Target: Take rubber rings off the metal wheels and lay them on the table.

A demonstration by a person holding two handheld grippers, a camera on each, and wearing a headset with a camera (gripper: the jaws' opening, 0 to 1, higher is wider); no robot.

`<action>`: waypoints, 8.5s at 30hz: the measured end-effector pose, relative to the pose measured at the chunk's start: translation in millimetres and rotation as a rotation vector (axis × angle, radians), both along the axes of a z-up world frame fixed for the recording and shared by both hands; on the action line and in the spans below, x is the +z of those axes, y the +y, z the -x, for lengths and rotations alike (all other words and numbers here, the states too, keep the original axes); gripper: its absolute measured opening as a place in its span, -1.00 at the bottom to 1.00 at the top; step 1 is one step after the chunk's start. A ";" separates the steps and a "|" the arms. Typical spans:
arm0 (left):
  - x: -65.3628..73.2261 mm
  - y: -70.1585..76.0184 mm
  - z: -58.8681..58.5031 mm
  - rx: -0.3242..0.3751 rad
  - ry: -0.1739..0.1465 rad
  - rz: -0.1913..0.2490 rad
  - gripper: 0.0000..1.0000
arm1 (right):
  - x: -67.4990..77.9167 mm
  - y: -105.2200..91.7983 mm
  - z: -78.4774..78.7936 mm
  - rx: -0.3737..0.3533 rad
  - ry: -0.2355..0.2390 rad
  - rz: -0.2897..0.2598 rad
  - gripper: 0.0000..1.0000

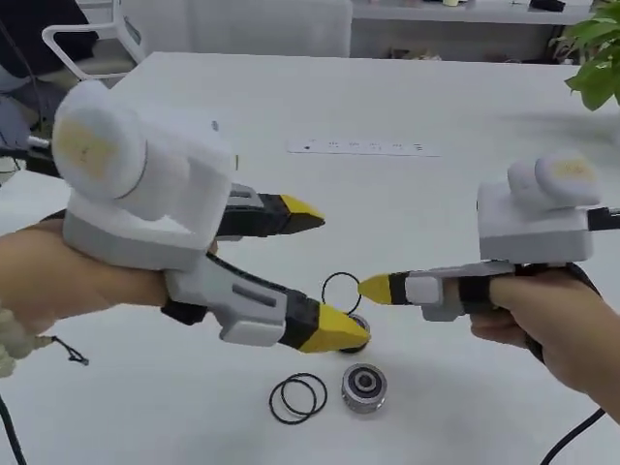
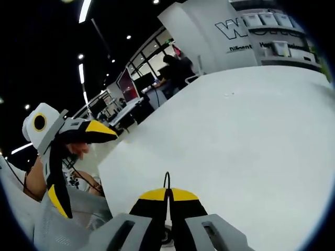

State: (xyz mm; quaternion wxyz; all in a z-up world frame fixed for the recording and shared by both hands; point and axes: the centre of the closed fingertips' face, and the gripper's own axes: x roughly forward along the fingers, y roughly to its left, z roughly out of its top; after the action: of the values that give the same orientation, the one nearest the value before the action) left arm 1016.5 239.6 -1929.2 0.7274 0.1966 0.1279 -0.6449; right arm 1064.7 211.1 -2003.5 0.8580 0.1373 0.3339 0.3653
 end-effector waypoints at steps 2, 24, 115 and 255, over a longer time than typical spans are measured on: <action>2.9 9.6 0.2 0.019 -0.008 -0.001 0.37 | 3.3 2.4 1.6 0.005 -0.006 -0.006 -1.00; 0.8 96.7 14.7 0.258 0.040 0.055 0.70 | 12.4 41.1 25.7 0.156 0.016 -0.069 -1.00; -59.8 101.3 36.3 0.316 0.118 -0.044 0.53 | -30.5 45.2 17.1 0.169 0.033 0.038 -0.92; -129.2 -35.6 -47.7 0.081 0.056 -0.109 -0.84 | -71.7 -4.9 9.1 0.265 -0.154 0.352 -0.48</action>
State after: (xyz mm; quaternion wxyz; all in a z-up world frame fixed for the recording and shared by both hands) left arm 1064.3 204.0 -2058.4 0.7371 0.2123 0.1910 -0.6125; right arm 1055.6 206.2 -2075.3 0.8363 -0.0878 0.3410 0.4203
